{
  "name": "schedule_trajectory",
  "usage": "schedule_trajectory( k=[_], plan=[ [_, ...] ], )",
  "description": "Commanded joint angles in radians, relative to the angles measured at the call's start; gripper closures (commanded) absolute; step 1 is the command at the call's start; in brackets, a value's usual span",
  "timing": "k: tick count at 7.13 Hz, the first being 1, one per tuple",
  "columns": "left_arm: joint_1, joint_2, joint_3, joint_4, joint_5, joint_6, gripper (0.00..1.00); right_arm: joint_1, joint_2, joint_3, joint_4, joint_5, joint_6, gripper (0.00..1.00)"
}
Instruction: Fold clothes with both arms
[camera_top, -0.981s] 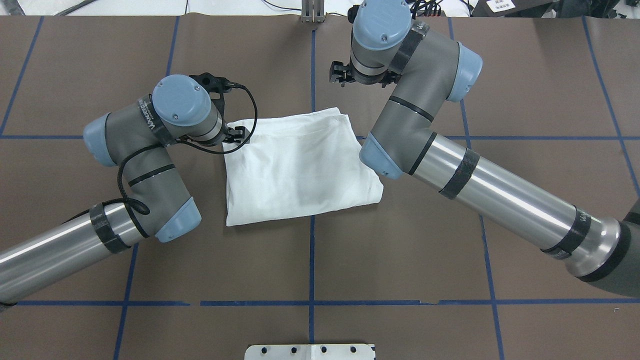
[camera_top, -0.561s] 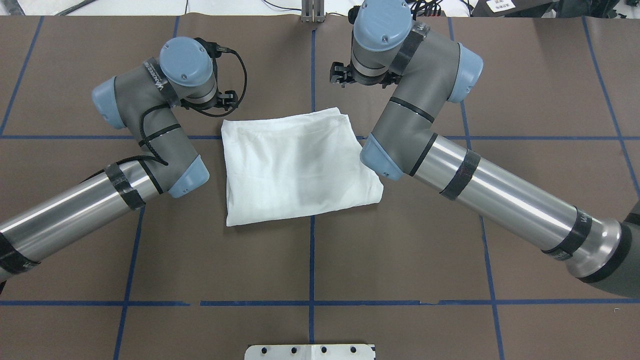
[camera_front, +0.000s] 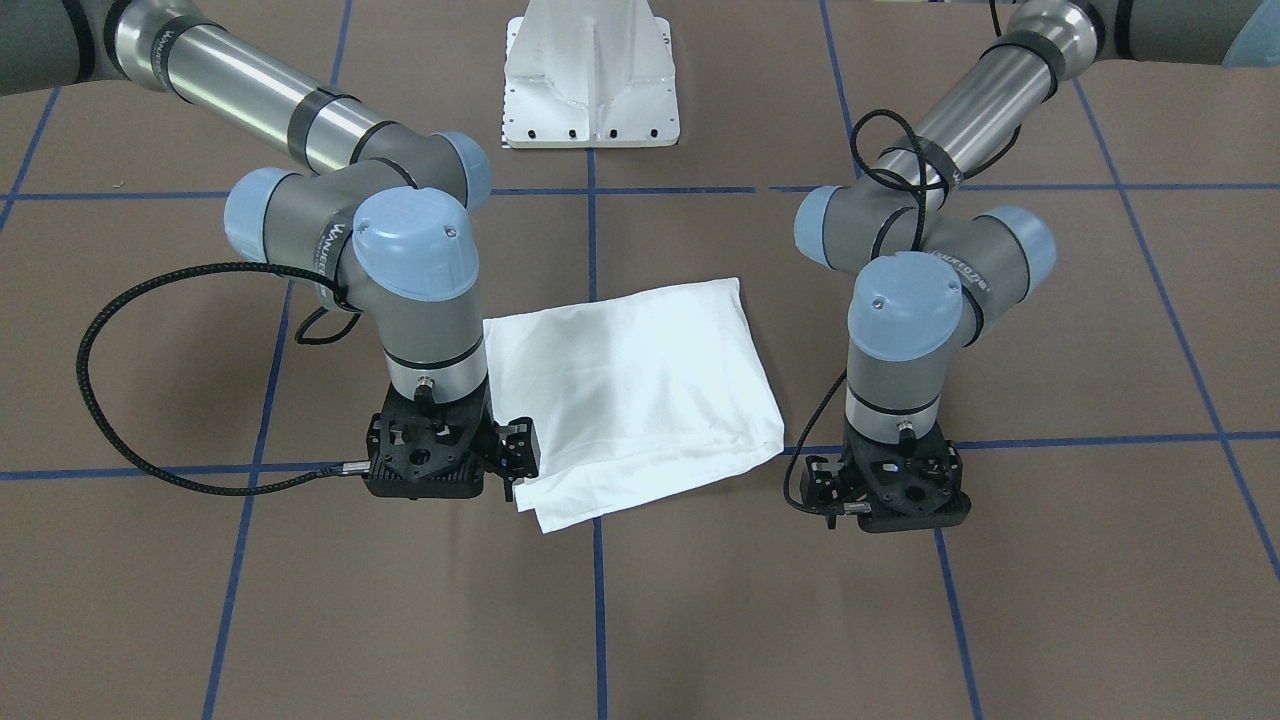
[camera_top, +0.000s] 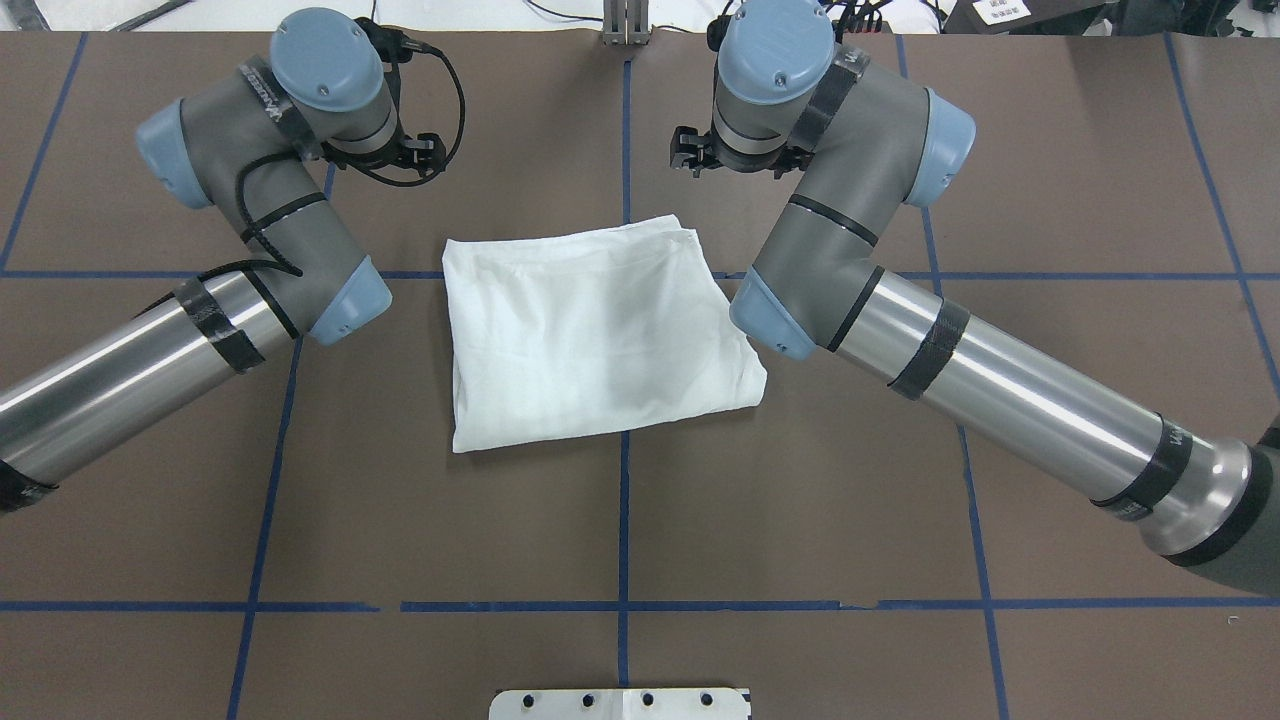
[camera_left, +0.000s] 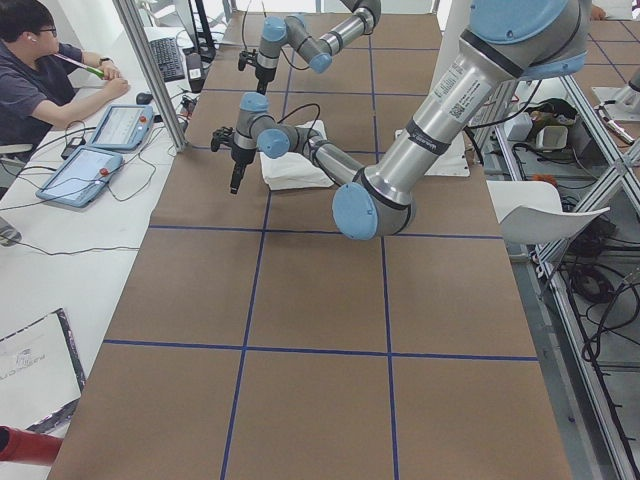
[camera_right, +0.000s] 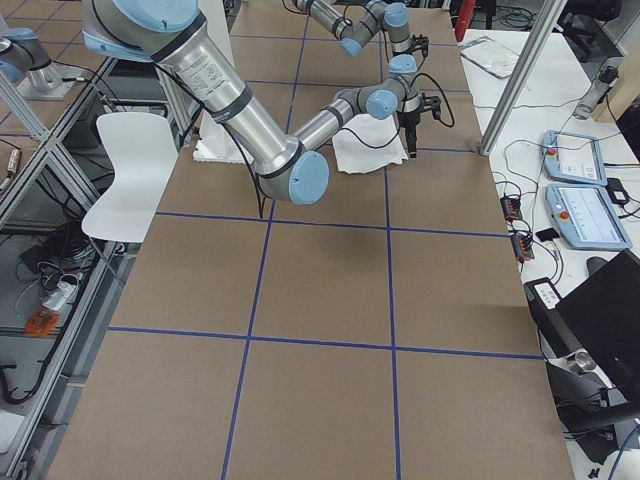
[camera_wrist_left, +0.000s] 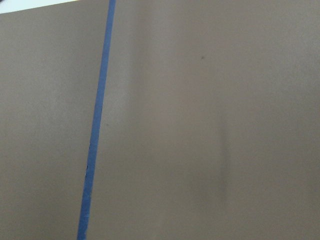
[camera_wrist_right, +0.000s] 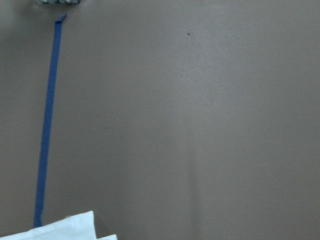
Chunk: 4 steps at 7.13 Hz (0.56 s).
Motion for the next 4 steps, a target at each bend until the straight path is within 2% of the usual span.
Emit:
schedule_trajectory(
  k=[1, 2, 3, 4],
  plan=[
    [-0.096, 0.167, -0.249, 0.032, -0.202, 0.222, 0.00, 0.131, -0.136, 0.163, -0.132, 0.163, -0.259, 0.00],
    [-0.166, 0.250, -0.361, 0.099, -0.273, 0.348, 0.00, 0.229, -0.237, 0.239, -0.185, 0.240, -0.452, 0.00],
    [-0.221, 0.295, -0.431, 0.181, -0.293, 0.474, 0.00, 0.339, -0.323, 0.271, -0.239, 0.311, -0.697, 0.00],
    [-0.269, 0.321, -0.456, 0.236, -0.293, 0.592, 0.00, 0.440, -0.429, 0.285, -0.256, 0.358, -0.930, 0.00]
  ],
)
